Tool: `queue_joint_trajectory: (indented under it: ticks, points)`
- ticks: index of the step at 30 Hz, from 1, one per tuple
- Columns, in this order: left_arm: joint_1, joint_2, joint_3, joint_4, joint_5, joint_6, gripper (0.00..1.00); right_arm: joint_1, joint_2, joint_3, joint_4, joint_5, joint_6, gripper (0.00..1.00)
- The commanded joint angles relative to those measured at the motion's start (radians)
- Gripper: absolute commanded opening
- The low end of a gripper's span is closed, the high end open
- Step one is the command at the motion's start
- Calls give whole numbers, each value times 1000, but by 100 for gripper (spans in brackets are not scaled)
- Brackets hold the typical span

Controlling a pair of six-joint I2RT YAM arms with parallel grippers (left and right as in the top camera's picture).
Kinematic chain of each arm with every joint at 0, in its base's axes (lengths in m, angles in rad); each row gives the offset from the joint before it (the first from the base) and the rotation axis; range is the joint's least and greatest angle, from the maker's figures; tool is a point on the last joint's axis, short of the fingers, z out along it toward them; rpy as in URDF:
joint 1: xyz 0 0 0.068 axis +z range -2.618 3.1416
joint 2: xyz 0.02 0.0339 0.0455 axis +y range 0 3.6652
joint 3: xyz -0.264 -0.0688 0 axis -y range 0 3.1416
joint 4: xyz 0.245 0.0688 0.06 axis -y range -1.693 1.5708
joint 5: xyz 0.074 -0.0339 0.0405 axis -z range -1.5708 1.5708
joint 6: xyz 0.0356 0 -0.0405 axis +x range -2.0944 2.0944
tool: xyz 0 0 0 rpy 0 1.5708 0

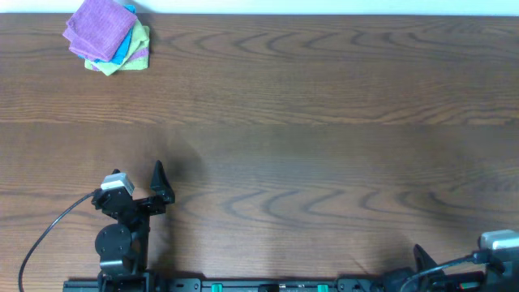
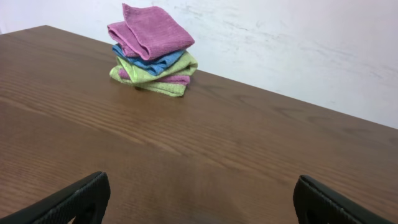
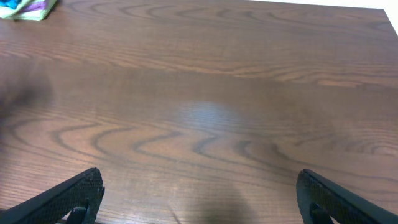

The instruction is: Fold the cloth

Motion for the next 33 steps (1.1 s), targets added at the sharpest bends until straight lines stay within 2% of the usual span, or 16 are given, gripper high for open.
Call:
queue_joint_trajectory:
  ticks: [1,33]
  points:
    - [-4,-12,-40,-11,-15,-3,95,6,3,-1,0,6,3,99]
    - [-4,-39,-40,-11,-15,-3,96,0,3,-1,0,6,3,99]
